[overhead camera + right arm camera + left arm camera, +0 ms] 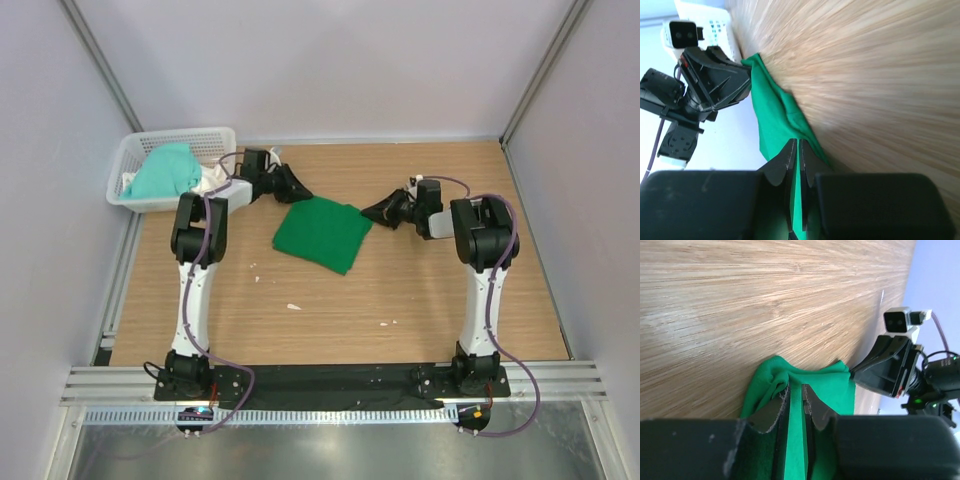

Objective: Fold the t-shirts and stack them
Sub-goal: Fold the tshirt

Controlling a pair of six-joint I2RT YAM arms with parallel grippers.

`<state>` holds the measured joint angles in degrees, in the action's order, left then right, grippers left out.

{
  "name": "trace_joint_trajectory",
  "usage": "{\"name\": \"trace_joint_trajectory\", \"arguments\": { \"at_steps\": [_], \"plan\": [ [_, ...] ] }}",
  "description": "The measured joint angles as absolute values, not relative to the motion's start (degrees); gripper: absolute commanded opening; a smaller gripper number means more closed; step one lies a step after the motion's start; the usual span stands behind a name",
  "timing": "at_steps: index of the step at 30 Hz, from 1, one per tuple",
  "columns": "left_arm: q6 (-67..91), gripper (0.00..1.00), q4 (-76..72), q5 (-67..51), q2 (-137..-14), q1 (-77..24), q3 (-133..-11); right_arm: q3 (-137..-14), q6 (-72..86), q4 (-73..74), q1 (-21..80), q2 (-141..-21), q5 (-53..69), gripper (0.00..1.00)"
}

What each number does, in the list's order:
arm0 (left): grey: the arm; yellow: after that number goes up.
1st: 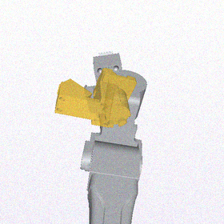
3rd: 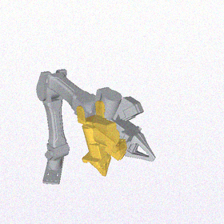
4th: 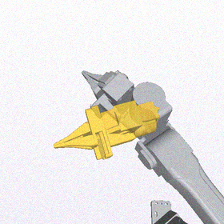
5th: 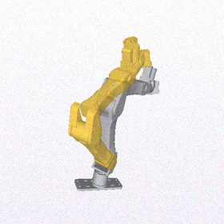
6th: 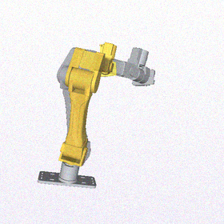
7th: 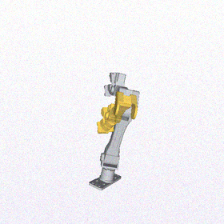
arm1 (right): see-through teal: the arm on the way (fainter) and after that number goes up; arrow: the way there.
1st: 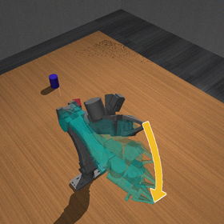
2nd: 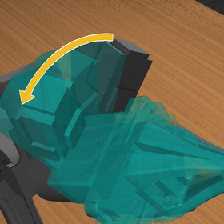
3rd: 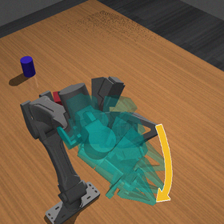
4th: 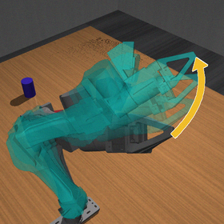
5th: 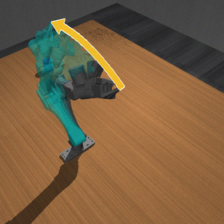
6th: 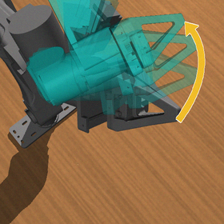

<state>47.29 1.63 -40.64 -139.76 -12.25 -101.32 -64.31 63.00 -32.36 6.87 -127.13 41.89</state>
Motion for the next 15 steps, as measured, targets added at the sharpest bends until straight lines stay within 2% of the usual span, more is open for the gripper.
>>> {"name": "trace_joint_trajectory", "arguments": {
  "at_steps": [2,3,6,9,10,11,15],
  "plan": [
    [46.02,0.21,3.36,-40.40,-139.87,-12.32,-102.35,-64.27,62.39,-31.73,5.82,-127.13,42.02,0.14],
    [45.54,0.27,4.12,-40.27,-139.87,-12.36,-102.76,-64.27,61.78,-31.07,5.34,-126.93,42.09,0.16],
    [44.40,0.30,6.26,-40.05,-139.44,-12.51,-103.72,-64.53,58.04,-25.28,4.43,-125.16,41.67,0.25],
    [42.78,0.33,10.76,-38.30,-137.69,-12.60,-104.22,-66.98,50.63,-14.22,4.14,-121.36,39.09,0.51],
    [41.98,0.33,13.13,-37.63,-136.79,-12.60,-104.68,-67.64,48.16,-11.00,4.12,-119.59,37.95,0.81],
    [41.43,0.33,15.46,-37.15,-135.81,-12.56,-105.34,-67.81,46.61,-8.84,4.12,-117.69,37.17,1.00],
    [41.12,0.33,20.71,-36.45,-128.46,-12.19,-105.91,-66.26,41.43,-5.04,4.27,-108.95,35.81,1.00]
  ]
}}
